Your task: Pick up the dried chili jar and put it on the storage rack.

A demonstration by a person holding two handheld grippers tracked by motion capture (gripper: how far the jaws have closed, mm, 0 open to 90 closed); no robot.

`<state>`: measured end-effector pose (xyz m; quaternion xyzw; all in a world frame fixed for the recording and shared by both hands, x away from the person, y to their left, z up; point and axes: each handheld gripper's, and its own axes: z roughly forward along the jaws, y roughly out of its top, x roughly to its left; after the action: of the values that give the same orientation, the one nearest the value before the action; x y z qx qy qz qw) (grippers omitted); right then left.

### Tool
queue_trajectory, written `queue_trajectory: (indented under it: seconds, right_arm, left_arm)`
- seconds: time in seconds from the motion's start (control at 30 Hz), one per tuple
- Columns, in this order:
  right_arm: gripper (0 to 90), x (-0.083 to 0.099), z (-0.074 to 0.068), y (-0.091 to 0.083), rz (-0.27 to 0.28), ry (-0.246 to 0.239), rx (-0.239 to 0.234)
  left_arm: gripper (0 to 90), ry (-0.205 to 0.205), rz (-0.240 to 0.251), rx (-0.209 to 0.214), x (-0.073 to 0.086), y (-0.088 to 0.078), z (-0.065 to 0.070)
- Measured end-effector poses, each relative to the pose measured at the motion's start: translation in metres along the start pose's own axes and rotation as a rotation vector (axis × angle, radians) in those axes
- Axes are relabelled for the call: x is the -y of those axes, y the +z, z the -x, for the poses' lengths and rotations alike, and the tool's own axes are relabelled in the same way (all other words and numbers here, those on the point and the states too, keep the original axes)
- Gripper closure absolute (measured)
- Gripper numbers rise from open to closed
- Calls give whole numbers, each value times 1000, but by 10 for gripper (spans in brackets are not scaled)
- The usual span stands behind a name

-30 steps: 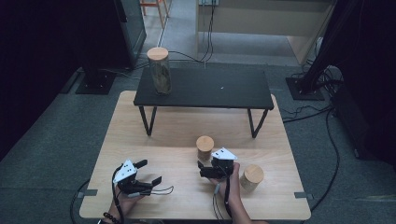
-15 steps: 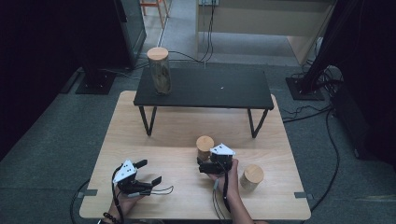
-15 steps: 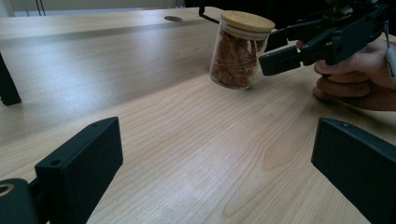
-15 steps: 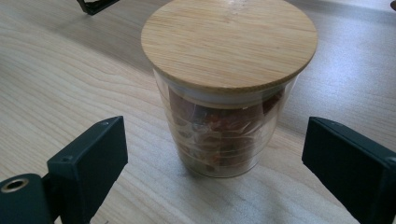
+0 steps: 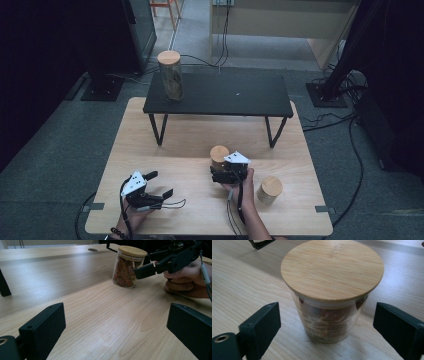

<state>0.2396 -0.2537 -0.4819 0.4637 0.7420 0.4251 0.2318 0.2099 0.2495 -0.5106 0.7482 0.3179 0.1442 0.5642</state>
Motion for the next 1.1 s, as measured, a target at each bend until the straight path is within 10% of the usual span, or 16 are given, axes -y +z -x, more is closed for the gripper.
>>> queue_trajectory:
  seconds: [1.1]
  right_arm:
    - [189,-11,3,17,-5,-16,-12]
  left_arm:
    - [21,-1,-5,-3,-1,1,0]
